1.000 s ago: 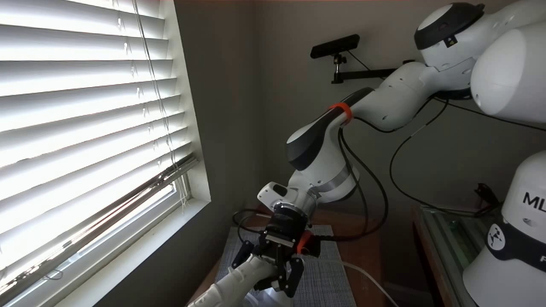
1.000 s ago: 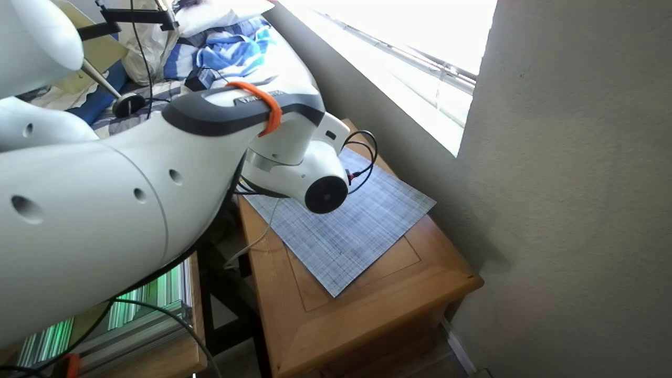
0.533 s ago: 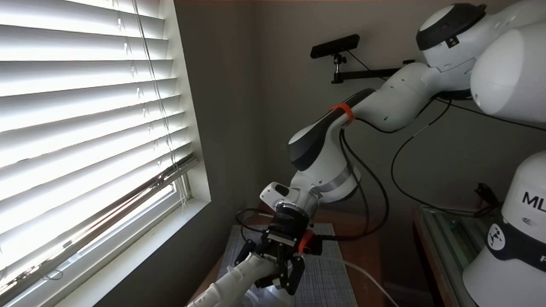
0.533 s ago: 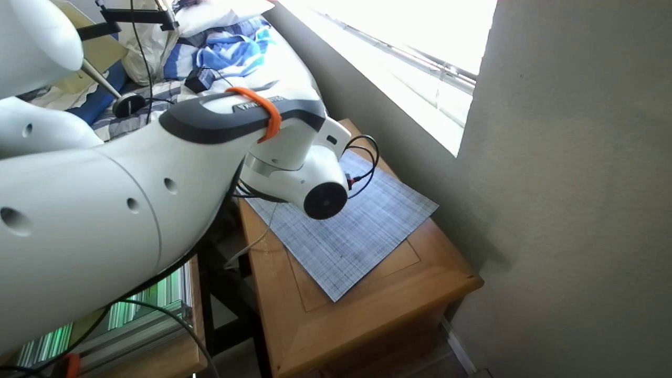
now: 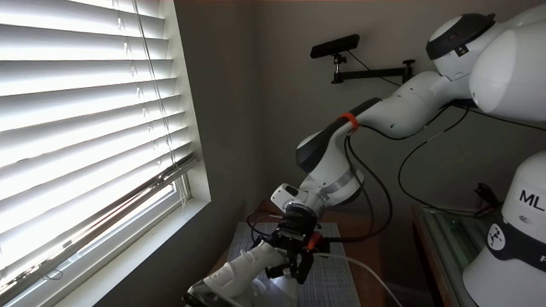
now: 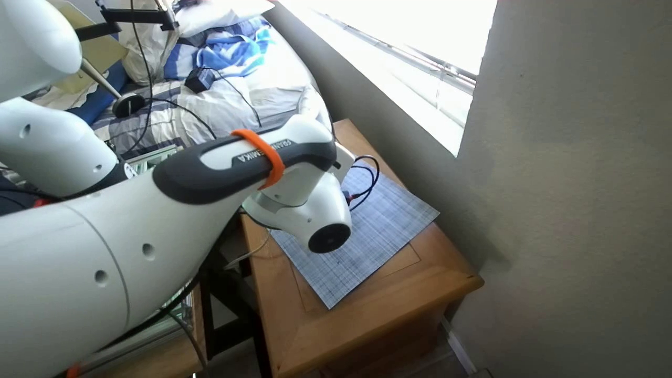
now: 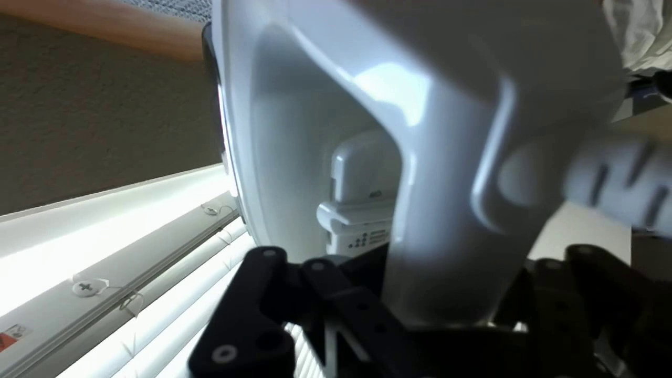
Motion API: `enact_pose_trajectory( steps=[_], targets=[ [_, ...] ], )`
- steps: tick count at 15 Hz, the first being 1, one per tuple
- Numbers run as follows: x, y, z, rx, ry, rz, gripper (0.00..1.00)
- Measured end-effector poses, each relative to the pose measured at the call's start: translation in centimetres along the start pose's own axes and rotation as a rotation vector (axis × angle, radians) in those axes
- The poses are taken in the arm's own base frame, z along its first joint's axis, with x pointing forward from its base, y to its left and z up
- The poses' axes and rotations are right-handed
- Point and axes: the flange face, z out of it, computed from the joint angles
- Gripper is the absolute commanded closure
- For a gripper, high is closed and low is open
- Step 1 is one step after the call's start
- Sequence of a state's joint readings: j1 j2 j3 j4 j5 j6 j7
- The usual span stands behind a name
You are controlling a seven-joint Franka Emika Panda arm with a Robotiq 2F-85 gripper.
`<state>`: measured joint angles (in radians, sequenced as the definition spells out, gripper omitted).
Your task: Put the pressing iron upright
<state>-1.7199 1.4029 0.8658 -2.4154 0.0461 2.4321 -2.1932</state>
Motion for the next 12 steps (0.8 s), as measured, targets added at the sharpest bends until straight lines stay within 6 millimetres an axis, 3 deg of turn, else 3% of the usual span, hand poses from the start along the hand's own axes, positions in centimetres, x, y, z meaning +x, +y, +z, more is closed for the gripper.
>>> enact_pose_trajectory(
  steps=[5,12],
  targets=[
    [-1.9,-0.2,-1.7,-0.007,0.114,0.015,1.0],
    [-2.4,-0.1,-2.0,-0.004,0.142,0.003,1.0]
  ],
)
